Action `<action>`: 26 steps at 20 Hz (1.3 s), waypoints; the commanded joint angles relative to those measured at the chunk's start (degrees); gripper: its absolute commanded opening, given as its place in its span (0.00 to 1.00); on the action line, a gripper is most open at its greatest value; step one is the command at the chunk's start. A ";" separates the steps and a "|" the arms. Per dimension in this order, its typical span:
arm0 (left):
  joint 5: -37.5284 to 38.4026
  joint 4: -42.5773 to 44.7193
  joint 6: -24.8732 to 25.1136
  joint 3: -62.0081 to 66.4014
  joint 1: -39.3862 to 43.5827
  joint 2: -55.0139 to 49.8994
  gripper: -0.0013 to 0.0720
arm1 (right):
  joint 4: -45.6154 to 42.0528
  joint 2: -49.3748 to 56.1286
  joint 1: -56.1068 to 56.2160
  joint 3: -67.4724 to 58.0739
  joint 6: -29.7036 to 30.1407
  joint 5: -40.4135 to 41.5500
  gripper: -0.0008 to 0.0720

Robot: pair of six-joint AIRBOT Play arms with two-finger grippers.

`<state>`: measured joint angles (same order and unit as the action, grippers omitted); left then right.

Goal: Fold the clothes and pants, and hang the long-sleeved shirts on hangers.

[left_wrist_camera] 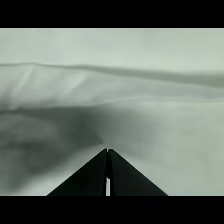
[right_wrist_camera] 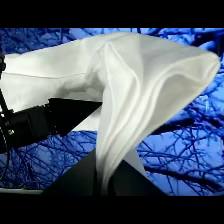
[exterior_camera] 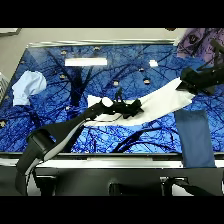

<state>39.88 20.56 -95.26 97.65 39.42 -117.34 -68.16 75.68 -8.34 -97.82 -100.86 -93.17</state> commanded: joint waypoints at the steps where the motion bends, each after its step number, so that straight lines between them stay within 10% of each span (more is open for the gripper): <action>1: 9.92 6.10 0.85 0.66 -6.19 3.19 0.04 | 1.33 -0.02 2.67 -0.07 -3.85 1.79 0.05; 13: 39.08 32.46 1.01 0.66 -43.36 28.30 0.04 | -7.52 12.00 37.83 -0.07 -29.57 27.32 0.05; 26: 41.75 32.44 4.85 0.66 -49.05 28.65 0.04 | -0.83 26.01 43.95 -0.07 -31.95 40.13 0.05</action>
<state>81.41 52.88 -90.80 98.28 -9.32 -88.73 -71.13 100.18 35.33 -97.82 -132.75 -54.87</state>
